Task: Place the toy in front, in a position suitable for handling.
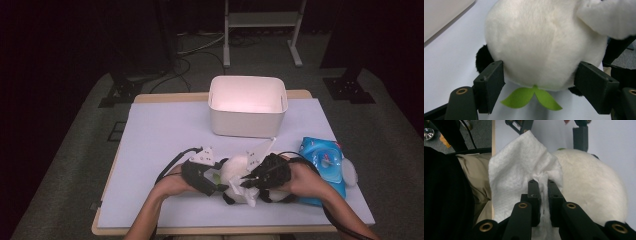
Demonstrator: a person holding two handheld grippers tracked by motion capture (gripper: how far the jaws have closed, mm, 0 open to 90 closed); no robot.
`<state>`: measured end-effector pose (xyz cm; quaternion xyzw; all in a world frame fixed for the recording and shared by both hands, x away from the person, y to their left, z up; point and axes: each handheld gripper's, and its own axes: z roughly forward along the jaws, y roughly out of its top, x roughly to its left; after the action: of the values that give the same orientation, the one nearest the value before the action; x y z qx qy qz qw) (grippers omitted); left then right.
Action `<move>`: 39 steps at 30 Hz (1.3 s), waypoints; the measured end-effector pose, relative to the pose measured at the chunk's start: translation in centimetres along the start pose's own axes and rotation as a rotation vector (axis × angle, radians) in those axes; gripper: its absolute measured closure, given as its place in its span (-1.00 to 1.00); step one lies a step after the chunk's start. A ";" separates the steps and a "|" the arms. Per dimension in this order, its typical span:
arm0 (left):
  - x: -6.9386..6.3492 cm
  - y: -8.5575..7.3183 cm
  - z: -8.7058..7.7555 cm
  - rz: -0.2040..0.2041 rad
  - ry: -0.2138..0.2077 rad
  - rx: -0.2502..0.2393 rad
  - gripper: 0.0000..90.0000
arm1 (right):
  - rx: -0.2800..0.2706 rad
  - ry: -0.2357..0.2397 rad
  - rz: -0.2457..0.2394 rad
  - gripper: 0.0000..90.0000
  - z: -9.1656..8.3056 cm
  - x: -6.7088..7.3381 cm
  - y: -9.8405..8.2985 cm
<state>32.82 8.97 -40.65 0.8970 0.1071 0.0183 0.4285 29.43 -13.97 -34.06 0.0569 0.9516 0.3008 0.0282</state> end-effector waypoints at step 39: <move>-0.5 0.1 0.1 0.003 -0.002 -0.002 -0.48 | 0.033 -0.051 0.115 0.84 -1.8 -6.1 -1.1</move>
<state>32.39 8.67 -40.61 0.8967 0.1052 0.0182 0.4296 35.23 -16.67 -33.08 0.1195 0.9505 0.2849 0.0344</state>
